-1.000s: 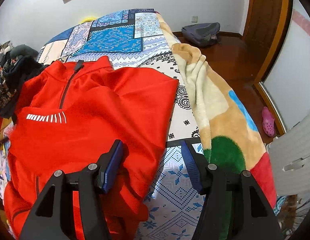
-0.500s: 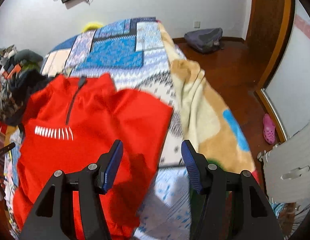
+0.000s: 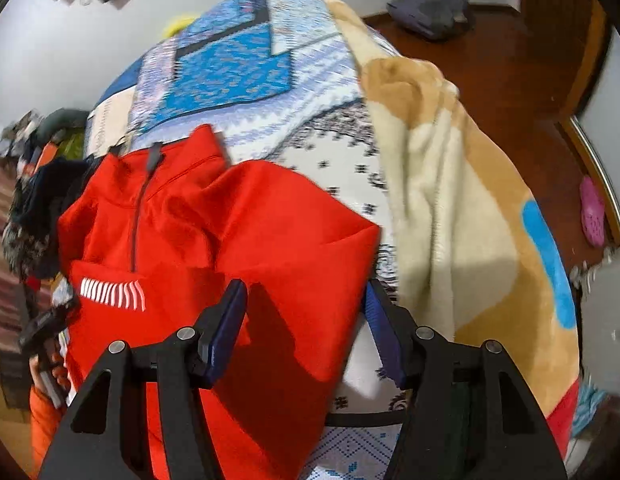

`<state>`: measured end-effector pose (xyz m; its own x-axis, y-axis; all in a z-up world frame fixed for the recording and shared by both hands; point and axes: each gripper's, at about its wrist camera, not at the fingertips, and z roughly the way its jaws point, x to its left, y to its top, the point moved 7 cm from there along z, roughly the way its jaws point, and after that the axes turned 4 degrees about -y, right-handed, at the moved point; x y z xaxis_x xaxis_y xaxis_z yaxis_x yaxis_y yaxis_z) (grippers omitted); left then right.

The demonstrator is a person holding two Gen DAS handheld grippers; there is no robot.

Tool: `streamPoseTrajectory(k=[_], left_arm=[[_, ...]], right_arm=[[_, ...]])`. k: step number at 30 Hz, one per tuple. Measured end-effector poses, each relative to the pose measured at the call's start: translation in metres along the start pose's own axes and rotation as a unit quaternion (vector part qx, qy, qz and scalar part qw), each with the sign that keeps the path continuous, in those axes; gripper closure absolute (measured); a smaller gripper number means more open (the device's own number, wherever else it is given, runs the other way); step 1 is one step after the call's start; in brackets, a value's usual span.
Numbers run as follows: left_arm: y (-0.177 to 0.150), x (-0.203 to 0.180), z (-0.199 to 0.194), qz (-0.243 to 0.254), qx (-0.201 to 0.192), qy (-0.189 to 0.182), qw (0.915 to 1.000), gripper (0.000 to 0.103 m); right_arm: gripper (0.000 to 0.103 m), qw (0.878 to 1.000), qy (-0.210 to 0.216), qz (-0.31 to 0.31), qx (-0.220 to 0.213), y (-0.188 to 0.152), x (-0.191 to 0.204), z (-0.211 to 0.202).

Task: Fold large clothes

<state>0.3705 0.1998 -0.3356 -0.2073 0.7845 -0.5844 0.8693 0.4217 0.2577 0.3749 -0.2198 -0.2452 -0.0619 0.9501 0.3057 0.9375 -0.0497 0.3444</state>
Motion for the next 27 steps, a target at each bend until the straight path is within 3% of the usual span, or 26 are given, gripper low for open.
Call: streamPoseTrajectory(k=[5,7,9,10,12,14,19,23,27], left_arm=[[0.012,-0.002,0.006,-0.020,-0.006,-0.041,0.9990,0.042],[0.013,-0.004,0.009,-0.021,-0.011,-0.050,0.9985,0.039],[0.014,-0.009,0.009,-0.013,-0.015,-0.045,0.9988,0.039],[0.010,-0.012,0.006,-0.005,-0.017,-0.037,0.9992,0.042],[0.008,-0.019,0.002,0.020,-0.023,-0.019,0.9994,0.072],[0.007,-0.032,0.001,0.046,-0.028,0.001,0.9986,0.091],[0.002,-0.084,-0.017,0.133,-0.053,0.080,0.9865,0.095],[0.000,-0.131,-0.032,0.173,-0.061,0.067,0.9807,0.095],[0.003,-0.171,-0.029,0.195,-0.065,0.053,0.9772,0.095]], right_arm=[[0.063,0.999,0.051,-0.001,0.009,-0.003,0.016,-0.001],[0.064,0.998,0.053,0.006,0.019,-0.002,0.017,0.008],[0.085,0.999,0.037,0.016,0.023,0.002,0.015,0.020],[0.090,0.999,0.037,0.031,0.025,0.005,0.013,0.025],[0.094,0.996,0.055,0.060,0.026,0.009,0.010,0.028],[0.095,0.995,0.056,0.073,0.023,0.014,0.013,0.028],[0.096,0.999,0.007,0.040,-0.036,0.034,0.022,-0.003],[0.097,0.997,-0.028,0.016,-0.076,0.053,0.015,-0.035],[0.097,0.994,-0.060,0.026,-0.088,0.066,-0.008,-0.047]])
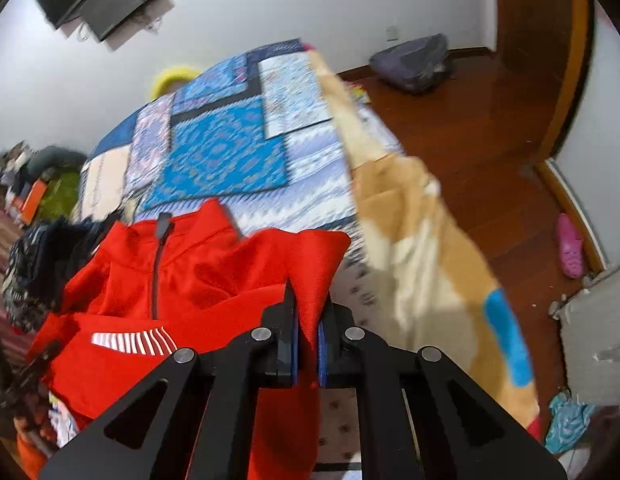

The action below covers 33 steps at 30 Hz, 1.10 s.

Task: Fold large clothes

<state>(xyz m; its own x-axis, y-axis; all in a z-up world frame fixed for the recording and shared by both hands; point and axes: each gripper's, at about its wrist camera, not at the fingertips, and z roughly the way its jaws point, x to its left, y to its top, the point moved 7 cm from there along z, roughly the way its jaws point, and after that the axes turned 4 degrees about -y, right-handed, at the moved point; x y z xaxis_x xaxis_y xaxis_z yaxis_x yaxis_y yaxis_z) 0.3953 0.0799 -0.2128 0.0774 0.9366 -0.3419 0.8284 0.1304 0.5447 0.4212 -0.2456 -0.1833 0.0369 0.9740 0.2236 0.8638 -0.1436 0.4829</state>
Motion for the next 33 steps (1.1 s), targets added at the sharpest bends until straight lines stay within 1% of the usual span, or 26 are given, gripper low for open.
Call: streamPoseTrajectory(k=[2,4,6,8,10,12,14,16,17,18,19,20,21,22,23,24,26,28,31,33], left_arm=[[0.002,-0.003,0.007,-0.008,0.004,-0.002,1.0000,0.095],[-0.001,-0.001,0.020,-0.021,0.015,0.002,0.9997,0.095],[-0.005,0.010,0.040,-0.021,0.029,0.036,0.9987,0.095],[-0.010,0.024,0.052,-0.023,0.042,0.059,0.9971,0.095],[-0.015,0.036,0.060,-0.032,0.054,0.066,0.9958,0.093],[-0.021,0.047,0.060,-0.045,0.057,0.065,0.9952,0.086],[-0.022,0.049,0.052,-0.052,0.052,0.065,0.9952,0.085],[-0.022,0.047,0.040,-0.044,0.046,0.071,0.9954,0.085],[-0.022,0.045,0.033,-0.033,0.044,0.077,0.9955,0.085],[-0.022,0.043,0.027,-0.024,0.043,0.080,0.9955,0.085],[-0.023,0.040,0.019,-0.013,0.041,0.083,0.9956,0.085],[-0.020,0.044,0.005,-0.002,0.039,0.087,0.9955,0.081],[-0.019,0.041,-0.004,0.006,0.036,0.088,0.9954,0.075],[-0.017,0.043,-0.007,0.010,0.032,0.089,0.9955,0.070],[-0.019,0.043,-0.018,0.013,0.026,0.091,0.9954,0.058],[-0.020,0.044,-0.029,0.014,0.018,0.092,0.9955,0.051],[-0.025,0.047,-0.047,0.015,0.008,0.093,0.9955,0.049],[-0.034,0.058,-0.064,0.010,0.010,0.092,0.9956,0.048],[-0.058,0.071,-0.072,-0.010,0.024,0.078,0.9966,0.046],[-0.079,0.069,-0.065,-0.020,0.043,0.071,0.9964,0.046]], right_arm=[[0.097,1.000,-0.019,0.008,-0.009,0.005,-0.014,0.000],[0.097,0.999,-0.027,0.018,0.000,0.007,-0.028,0.007],[0.096,1.000,-0.026,0.018,0.000,0.004,-0.036,0.014],[0.096,1.000,-0.022,0.000,0.002,-0.004,-0.036,0.017],[0.094,1.000,-0.021,-0.022,-0.003,-0.012,-0.033,0.013],[0.090,0.999,-0.027,-0.041,-0.004,-0.016,-0.026,0.007],[0.090,0.997,-0.036,-0.060,-0.015,-0.019,-0.023,-0.006],[0.087,0.995,-0.045,-0.079,-0.033,-0.019,-0.020,-0.023],[0.081,0.994,-0.046,-0.088,-0.043,-0.020,-0.019,-0.036],[0.068,0.994,-0.044,-0.090,-0.049,-0.021,-0.016,-0.042],[0.060,0.993,-0.040,-0.090,-0.058,-0.023,-0.015,-0.053],[0.047,0.993,-0.037,-0.089,-0.064,-0.024,-0.014,-0.060],[0.045,0.993,-0.030,-0.089,-0.073,-0.028,-0.013,-0.070],[0.045,0.993,-0.025,-0.090,-0.078,-0.032,-0.011,-0.078],[0.045,0.992,-0.020,-0.094,-0.077,-0.039,-0.010,-0.087],[0.045,0.992,-0.018,-0.098,-0.073,-0.044,-0.008,-0.091],[0.044,0.992,-0.013,-0.107,-0.068,-0.059,-0.006,-0.100],[0.044,0.992,-0.011,-0.114,-0.060,-0.074,-0.004,-0.103],[0.041,0.992,-0.014,-0.120,-0.042,-0.097,-0.006,-0.100],[0.040,0.992,-0.016,-0.123,-0.024,-0.118,-0.009,-0.093]])
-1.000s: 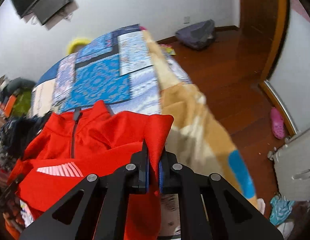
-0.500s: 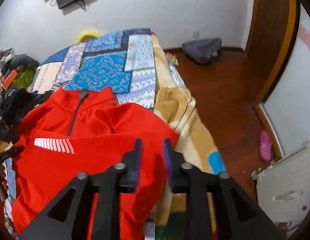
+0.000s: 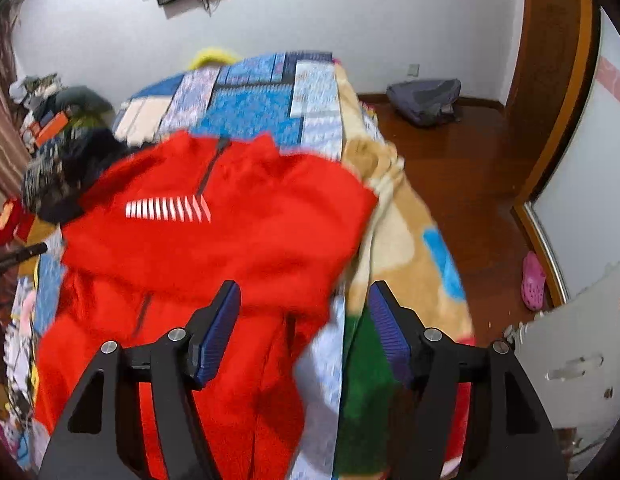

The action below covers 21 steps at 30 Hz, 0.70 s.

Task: Fold large clothes

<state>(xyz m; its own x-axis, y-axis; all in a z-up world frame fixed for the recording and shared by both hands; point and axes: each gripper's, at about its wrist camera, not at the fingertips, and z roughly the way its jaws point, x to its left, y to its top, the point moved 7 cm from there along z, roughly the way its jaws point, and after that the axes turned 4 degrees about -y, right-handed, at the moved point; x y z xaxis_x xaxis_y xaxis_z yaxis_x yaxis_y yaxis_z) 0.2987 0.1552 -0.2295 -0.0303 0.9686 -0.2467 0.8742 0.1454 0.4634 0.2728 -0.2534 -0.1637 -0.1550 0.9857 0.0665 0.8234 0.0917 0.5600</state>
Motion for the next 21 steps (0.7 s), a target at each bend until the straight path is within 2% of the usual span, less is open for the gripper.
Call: streamPoseTrajectory(k=[3,5,9,12,13,15,16,17,18,20,21], left_arm=[[-0.037,0.010,0.014,-0.020,0.039,-0.015,0.9990,0.046],[-0.060,0.011,0.027,-0.034,0.066,-0.037,0.9966,0.046],[-0.093,0.010,0.044,-0.072,0.106,-0.072,0.9891,0.046],[-0.098,0.005,0.045,-0.093,0.095,-0.083,0.9876,0.046],[-0.099,0.000,0.045,-0.096,0.094,-0.095,0.9864,0.046],[-0.100,-0.012,0.040,-0.101,0.094,-0.134,0.9813,0.046],[-0.100,-0.020,0.036,-0.094,0.091,-0.142,0.9812,0.049],[-0.099,-0.026,0.032,-0.081,0.088,-0.144,0.9822,0.063],[-0.098,-0.033,0.028,-0.066,0.087,-0.143,0.9838,0.079],[-0.091,-0.049,0.019,-0.039,0.076,-0.152,0.9846,0.098],[-0.084,-0.058,0.009,-0.025,0.062,-0.156,0.9854,0.098]], right_arm=[[0.040,0.999,0.010,0.013,0.033,-0.029,0.000,0.015],[0.040,0.998,0.018,0.028,0.055,-0.049,0.000,0.025],[0.040,0.994,0.055,0.065,0.065,-0.070,0.005,0.034],[0.040,0.989,0.090,0.089,0.071,-0.075,0.016,0.036],[0.042,0.989,0.098,0.087,0.075,-0.077,0.021,0.037],[0.065,0.988,0.109,0.078,0.083,-0.081,0.034,0.038],[0.069,0.987,0.109,0.074,0.089,-0.083,0.038,0.038],[0.081,0.987,0.111,0.073,0.091,-0.083,0.041,0.037],[0.087,0.986,0.118,0.071,0.090,-0.082,0.045,0.033],[0.089,0.989,0.116,0.058,0.075,-0.074,0.050,0.022],[0.089,0.990,0.115,0.053,0.066,-0.070,0.049,0.016]])
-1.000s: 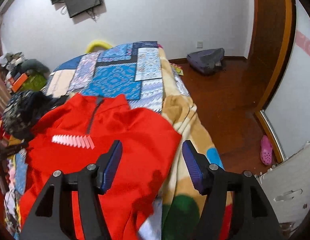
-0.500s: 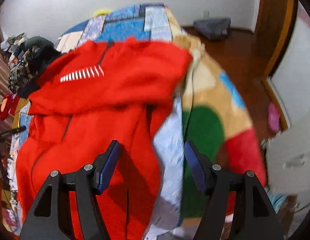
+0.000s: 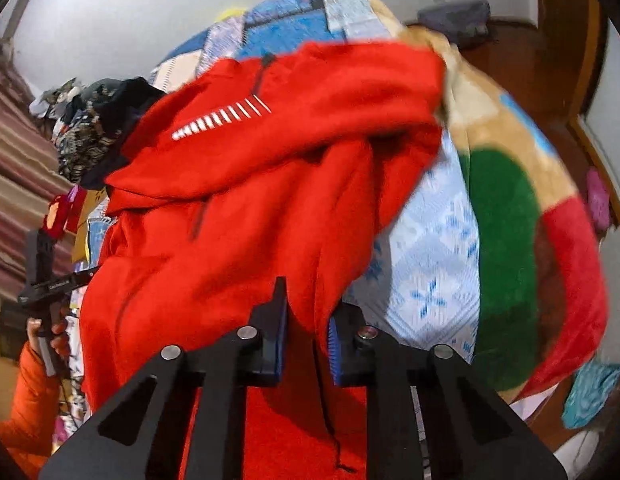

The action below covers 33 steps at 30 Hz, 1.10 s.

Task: Fold large clothes

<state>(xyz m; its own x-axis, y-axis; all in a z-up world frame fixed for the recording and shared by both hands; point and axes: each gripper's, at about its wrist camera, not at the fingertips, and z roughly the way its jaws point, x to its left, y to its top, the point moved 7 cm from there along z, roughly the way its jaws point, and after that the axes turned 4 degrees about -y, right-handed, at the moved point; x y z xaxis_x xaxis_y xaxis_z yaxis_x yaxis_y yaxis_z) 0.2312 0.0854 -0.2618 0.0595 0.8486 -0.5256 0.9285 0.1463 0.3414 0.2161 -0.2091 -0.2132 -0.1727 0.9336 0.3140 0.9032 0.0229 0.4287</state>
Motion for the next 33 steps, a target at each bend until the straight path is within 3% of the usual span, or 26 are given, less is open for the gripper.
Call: streamPoseTrajectory(k=[6,9,12,16,18,22,25,26,27,29,33], left_arm=[[0.054,-0.042,-0.045,0.047,-0.088,-0.012,0.9950,0.100],[0.086,-0.045,-0.057,0.055,-0.139,0.027,0.9883,0.100],[0.112,-0.018,-0.054,0.041,-0.158,0.069,0.9841,0.100],[0.121,0.013,-0.021,0.036,-0.146,0.114,0.9820,0.099],[0.118,0.034,0.002,0.034,-0.133,0.171,0.9757,0.099],[0.104,0.052,0.014,0.008,-0.108,0.145,0.9836,0.099],[0.091,0.051,-0.002,0.018,-0.109,0.145,0.9832,0.088],[0.087,0.052,-0.008,0.023,-0.110,0.151,0.9821,0.077],[0.081,0.053,-0.015,0.028,-0.107,0.157,0.9814,0.057],[0.068,0.055,-0.026,0.029,-0.104,0.160,0.9811,0.039],[0.037,0.065,-0.035,0.013,-0.083,0.150,0.9851,0.038]], right_arm=[[0.090,0.997,0.023,-0.023,-0.072,0.048,0.021,-0.044],[0.090,0.995,0.012,-0.019,-0.099,0.075,0.020,-0.047],[0.090,0.993,-0.011,0.002,-0.116,0.097,0.005,-0.037],[0.090,0.993,-0.033,0.039,-0.104,0.114,-0.022,0.002],[0.088,0.993,-0.051,0.044,-0.094,0.116,-0.030,0.019],[0.081,0.993,-0.067,0.035,-0.090,0.108,-0.036,0.027],[0.072,0.993,-0.071,0.010,-0.090,0.101,-0.032,0.005],[0.066,0.992,-0.081,-0.002,-0.092,0.098,-0.031,-0.004],[0.057,0.991,-0.090,-0.009,-0.095,0.098,-0.031,-0.009],[0.044,0.987,-0.110,-0.028,-0.117,0.090,-0.030,-0.030],[0.033,0.987,-0.110,-0.024,-0.118,0.071,-0.036,-0.046]])
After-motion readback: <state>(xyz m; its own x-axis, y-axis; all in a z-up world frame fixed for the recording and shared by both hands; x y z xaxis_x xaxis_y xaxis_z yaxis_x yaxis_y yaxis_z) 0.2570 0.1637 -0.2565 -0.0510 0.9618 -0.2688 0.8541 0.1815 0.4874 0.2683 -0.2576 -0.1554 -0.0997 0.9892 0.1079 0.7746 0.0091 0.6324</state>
